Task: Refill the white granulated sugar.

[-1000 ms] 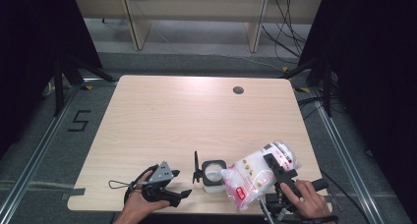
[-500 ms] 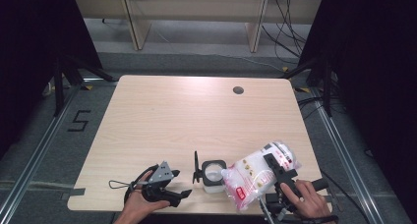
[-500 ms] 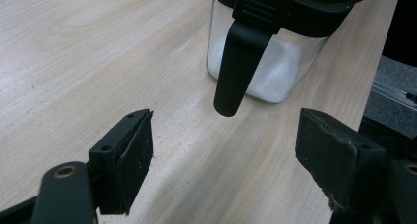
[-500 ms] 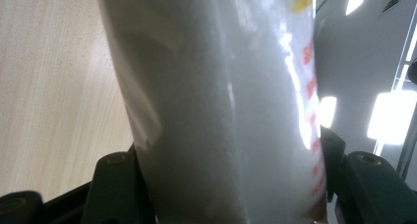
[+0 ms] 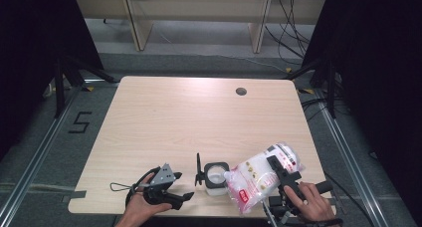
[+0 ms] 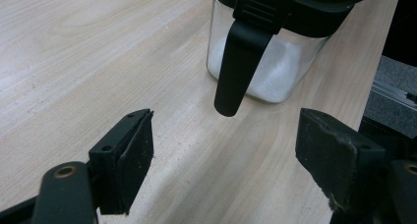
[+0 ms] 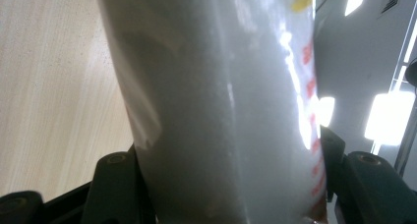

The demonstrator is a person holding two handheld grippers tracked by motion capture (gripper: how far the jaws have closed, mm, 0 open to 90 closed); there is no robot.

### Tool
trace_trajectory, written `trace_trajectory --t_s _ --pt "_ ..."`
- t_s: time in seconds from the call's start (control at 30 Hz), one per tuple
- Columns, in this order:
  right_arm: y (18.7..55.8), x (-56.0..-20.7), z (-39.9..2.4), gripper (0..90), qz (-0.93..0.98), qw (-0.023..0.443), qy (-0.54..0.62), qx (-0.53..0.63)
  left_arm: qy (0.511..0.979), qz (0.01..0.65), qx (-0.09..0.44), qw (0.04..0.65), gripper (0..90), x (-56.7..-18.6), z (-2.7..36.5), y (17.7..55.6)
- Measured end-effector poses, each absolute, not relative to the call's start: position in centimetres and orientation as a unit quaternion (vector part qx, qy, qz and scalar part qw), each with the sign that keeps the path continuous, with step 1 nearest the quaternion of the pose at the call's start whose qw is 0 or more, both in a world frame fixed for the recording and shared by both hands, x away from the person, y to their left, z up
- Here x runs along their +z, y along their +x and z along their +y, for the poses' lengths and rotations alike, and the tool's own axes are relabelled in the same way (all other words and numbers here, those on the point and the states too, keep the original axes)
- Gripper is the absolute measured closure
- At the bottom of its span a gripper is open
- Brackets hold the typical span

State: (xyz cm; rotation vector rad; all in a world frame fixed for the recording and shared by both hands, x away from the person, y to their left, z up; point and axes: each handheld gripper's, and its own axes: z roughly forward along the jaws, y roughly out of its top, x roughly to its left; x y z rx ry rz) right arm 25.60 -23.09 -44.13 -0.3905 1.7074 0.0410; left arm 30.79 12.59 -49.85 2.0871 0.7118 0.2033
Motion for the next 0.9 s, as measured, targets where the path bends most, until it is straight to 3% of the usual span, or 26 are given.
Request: trace_trajectory --t_s 0.9 --pt "25.68 -44.05 -22.85 42.6 0.742 0.642 -0.193 0.011 0.840 0.289 0.083 0.451 21.9 -49.87 12.54 30.74"
